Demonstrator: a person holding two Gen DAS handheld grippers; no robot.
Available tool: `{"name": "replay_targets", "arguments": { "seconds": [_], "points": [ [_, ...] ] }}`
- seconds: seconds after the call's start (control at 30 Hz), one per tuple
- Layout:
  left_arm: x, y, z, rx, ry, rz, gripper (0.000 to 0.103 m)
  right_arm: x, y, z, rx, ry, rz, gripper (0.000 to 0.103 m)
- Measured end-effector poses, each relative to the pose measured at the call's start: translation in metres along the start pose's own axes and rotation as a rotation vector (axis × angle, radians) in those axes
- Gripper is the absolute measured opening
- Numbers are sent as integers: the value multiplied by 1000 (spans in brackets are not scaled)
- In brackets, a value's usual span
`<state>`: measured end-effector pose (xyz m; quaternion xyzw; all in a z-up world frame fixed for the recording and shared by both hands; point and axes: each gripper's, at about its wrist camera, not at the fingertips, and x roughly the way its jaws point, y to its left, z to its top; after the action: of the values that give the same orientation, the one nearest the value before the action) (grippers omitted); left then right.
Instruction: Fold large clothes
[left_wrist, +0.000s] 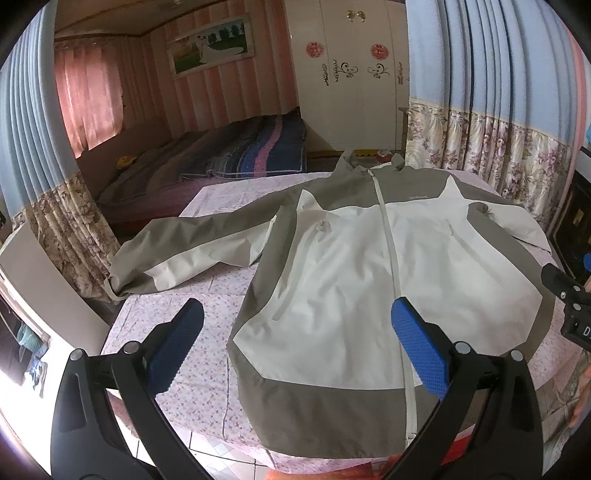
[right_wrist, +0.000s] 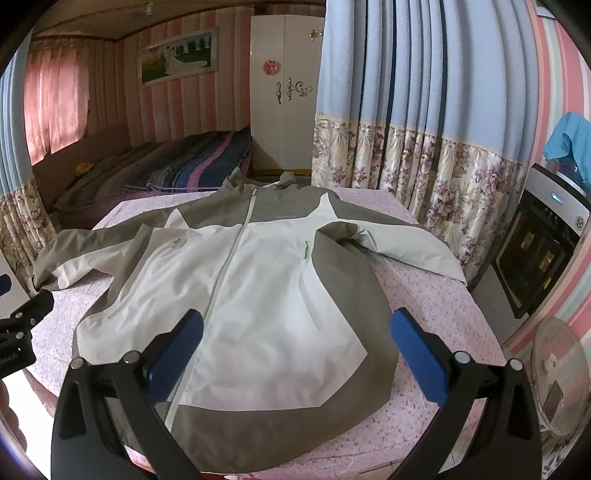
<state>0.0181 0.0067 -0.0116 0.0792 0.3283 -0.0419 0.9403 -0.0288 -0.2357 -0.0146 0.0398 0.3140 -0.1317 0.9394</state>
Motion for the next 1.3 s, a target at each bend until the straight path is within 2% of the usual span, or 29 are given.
{"name": "replay_targets", "arguments": {
  "seconds": [0.7, 1.3],
  "points": [
    [1, 7, 6, -6, 6, 17, 100, -2, 0, 3, -6, -4, -15, 101],
    [3, 4, 4, -3, 7, 34, 100, 8, -7, 4, -6, -16, 12, 101]
  ]
}}
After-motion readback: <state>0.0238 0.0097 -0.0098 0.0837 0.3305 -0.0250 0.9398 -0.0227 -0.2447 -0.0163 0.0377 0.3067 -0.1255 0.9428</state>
